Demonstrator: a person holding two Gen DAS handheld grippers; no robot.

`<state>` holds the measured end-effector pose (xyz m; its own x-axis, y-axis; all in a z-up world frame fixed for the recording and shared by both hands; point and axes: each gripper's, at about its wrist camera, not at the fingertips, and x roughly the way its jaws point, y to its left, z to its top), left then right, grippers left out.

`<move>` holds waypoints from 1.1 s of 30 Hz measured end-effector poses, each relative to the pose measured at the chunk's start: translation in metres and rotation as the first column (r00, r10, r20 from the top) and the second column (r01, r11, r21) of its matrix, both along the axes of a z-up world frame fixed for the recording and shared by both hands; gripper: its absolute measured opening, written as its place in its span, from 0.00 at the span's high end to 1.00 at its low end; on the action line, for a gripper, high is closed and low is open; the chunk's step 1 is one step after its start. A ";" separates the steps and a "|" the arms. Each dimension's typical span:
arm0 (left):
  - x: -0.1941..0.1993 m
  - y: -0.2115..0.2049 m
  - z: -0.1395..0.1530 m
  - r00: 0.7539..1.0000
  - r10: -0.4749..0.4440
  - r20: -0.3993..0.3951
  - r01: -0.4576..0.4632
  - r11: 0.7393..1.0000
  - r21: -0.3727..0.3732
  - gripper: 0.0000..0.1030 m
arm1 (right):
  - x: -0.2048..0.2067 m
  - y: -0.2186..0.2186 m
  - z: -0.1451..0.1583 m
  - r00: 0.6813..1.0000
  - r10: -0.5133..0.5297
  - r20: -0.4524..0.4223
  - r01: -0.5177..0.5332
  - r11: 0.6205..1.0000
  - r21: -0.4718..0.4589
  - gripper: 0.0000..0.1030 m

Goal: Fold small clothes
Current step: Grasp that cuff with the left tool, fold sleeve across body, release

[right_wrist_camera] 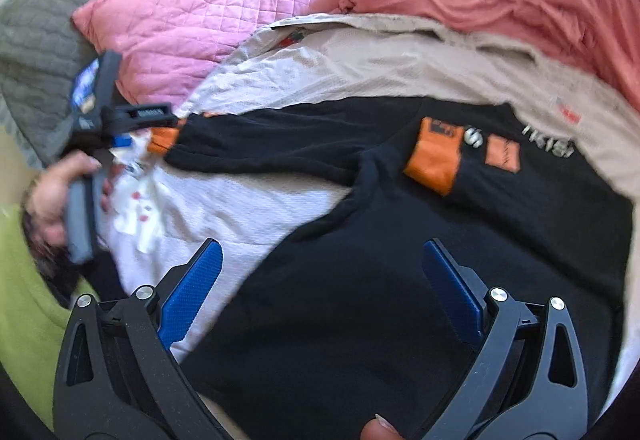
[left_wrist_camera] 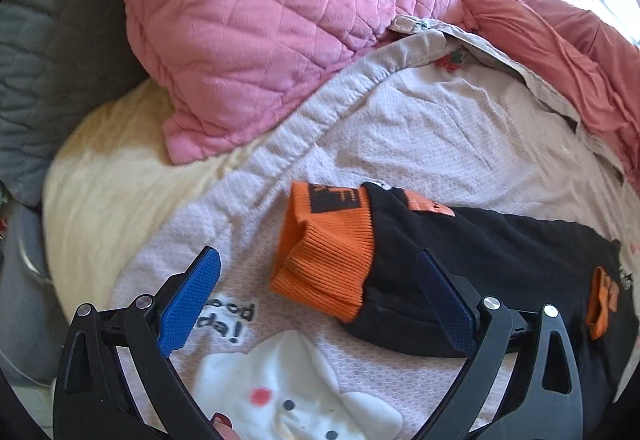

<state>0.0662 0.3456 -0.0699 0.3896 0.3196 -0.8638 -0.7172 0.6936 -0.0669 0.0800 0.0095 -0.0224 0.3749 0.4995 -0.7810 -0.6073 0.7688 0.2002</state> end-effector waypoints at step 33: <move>0.082 -0.238 -0.007 0.631 -0.695 0.346 0.772 0.606 -0.191 0.81 | 0.030 -0.164 -0.011 0.931 -0.366 -0.001 0.366 0.930 -0.026 0.09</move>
